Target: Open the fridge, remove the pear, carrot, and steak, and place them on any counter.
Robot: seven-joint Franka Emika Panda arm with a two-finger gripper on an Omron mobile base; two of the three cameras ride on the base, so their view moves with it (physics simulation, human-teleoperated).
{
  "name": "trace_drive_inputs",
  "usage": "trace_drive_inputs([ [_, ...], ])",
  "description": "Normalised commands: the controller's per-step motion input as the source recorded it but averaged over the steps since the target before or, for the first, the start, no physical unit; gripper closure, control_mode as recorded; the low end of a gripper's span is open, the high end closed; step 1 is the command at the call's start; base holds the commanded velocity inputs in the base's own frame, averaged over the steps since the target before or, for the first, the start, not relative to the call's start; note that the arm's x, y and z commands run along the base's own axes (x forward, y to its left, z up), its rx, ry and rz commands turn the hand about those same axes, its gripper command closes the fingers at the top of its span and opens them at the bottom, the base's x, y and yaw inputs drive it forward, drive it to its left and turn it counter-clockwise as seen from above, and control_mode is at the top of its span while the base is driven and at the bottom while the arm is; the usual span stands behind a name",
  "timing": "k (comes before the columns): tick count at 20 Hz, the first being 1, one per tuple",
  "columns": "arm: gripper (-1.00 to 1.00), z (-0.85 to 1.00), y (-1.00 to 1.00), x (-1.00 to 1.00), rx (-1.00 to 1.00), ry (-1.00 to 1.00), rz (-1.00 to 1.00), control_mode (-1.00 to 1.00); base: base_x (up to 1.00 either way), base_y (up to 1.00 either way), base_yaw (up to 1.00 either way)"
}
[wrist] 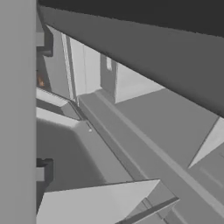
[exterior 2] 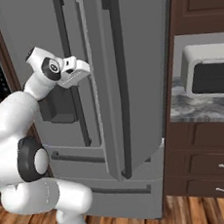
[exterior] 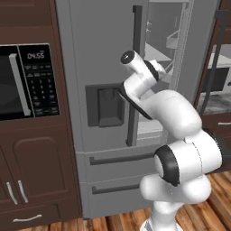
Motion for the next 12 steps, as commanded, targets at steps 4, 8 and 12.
trace_drive_inputs([
  [4,-1.00,0.00,-1.00,-0.14,0.00,-0.10,0.00,-1.00,0.00,0.00,0.00],
  [8,-1.00,0.00,-1.00,-0.76,0.00,-0.14,0.00,-1.00,0.00,0.00,0.00],
  [12,-1.00,0.00,-1.00,-0.84,0.00,-0.12,0.00,-1.00,0.00,0.00,0.00],
])
